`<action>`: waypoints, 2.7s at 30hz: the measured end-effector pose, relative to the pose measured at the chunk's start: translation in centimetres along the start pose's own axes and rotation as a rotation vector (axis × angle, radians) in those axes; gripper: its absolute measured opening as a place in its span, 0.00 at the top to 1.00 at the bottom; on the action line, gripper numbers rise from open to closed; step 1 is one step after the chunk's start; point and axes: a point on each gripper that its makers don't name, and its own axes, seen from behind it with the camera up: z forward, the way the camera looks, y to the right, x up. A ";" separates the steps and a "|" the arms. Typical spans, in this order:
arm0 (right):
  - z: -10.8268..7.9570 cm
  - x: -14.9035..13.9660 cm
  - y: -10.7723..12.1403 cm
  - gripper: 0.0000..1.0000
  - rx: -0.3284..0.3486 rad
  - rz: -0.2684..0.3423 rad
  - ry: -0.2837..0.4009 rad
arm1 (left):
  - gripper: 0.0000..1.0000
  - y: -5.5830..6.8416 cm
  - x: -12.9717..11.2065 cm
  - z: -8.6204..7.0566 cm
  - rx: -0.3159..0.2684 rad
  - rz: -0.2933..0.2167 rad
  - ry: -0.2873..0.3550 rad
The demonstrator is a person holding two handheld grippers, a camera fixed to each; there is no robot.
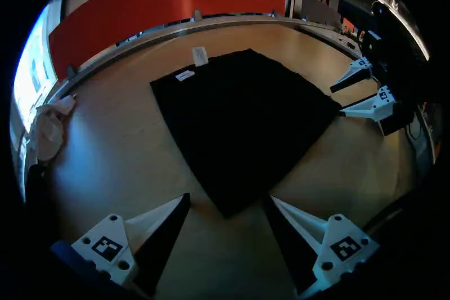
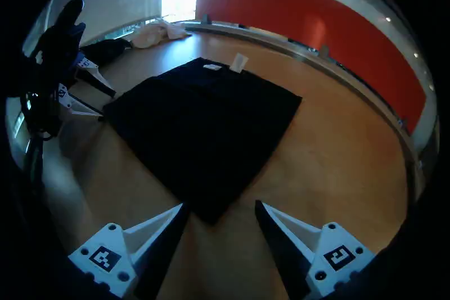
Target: Fold towel
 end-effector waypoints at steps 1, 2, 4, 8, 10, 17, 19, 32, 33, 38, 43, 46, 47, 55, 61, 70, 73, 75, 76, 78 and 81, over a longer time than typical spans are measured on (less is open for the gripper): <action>0.0 0.0 -0.1 0.15 0.004 0.001 -0.003 | 0.06 0.0 0.0 0.0 0.000 0.001 -0.001; 0.0 0.0 -0.1 0.17 0.007 0.002 -0.006 | 0.06 0.0 0.0 0.0 0.000 0.002 -0.003; 0.0 0.0 -0.3 0.23 0.017 0.006 -0.012 | 0.06 0.0 0.0 0.0 0.000 0.002 -0.007; 0.0 -0.1 -0.7 0.35 0.039 0.009 -0.019 | 0.08 0.0 -0.1 0.0 0.001 -0.002 -0.016; 0.0 -0.1 -1.0 0.42 0.051 0.011 -0.022 | 0.12 0.0 -0.1 -0.1 0.002 -0.003 -0.021; -0.1 -0.1 -1.4 0.66 0.070 0.019 -0.027 | 0.30 0.1 -0.3 -0.2 0.006 -0.009 -0.034; -0.1 -0.1 -1.4 0.69 0.070 0.019 -0.029 | 0.35 0.2 -0.4 -0.2 0.004 -0.008 -0.039; -0.2 -0.1 -1.4 0.76 0.065 0.033 -0.043 | 0.60 0.2 -0.5 -0.3 0.006 -0.011 -0.070; -0.2 -0.1 -1.4 0.77 0.064 0.034 -0.044 | 0.63 0.1 -0.5 -0.3 0.009 -0.013 -0.071; -0.2 -0.1 -1.3 0.80 0.062 0.036 -0.049 | 0.75 0.1 -0.5 -0.2 0.018 -0.021 -0.072; -0.3 0.0 -1.4 0.83 0.062 0.042 -0.053 | 0.85 0.1 -0.5 -0.3 0.033 -0.036 -0.076; -0.3 0.0 -1.4 0.84 0.061 0.048 -0.054 | 0.86 0.2 -0.5 -0.4 0.035 -0.049 -0.080; -0.3 0.0 -1.4 0.84 0.061 0.049 -0.055 | 0.87 0.2 -0.5 -0.4 0.035 -0.053 -0.081; -0.7 0.5 -1.0 0.86 0.055 0.058 -0.043 | 0.88 0.8 -0.1 -0.7 0.022 -0.095 -0.082; -1.6 1.1 -0.6 0.86 0.054 0.053 -0.032 | 0.88 1.2 0.8 -1.5 0.020 -0.111 -0.071; -3.9 3.2 -0.5 0.86 0.061 0.026 -0.007 | 0.88 1.2 2.8 -4.0 0.026 -0.164 -0.047; -4.8 4.1 -0.5 0.86 0.062 0.010 0.001 | 0.88 1.2 3.4 -4.9 0.029 -0.178 -0.043; -5.5 4.7 -0.5 0.86 0.061 -0.002 0.004 | 0.88 1.3 3.8 -5.6 0.030 -0.186 -0.041; -5.8 4.9 -0.5 0.86 0.062 -0.006 0.004 | 0.88 1.4 4.0 -5.9 0.031 -0.188 -0.040; -6.4 5.3 -0.6 0.86 0.065 -0.015 0.002 | 0.88 1.5 4.3 -6.5 0.033 -0.194 -0.038; -7.3 5.8 -0.7 0.86 0.070 -0.024 0.004 | 0.88 1.8 4.8 -7.5 0.036 -0.203 -0.037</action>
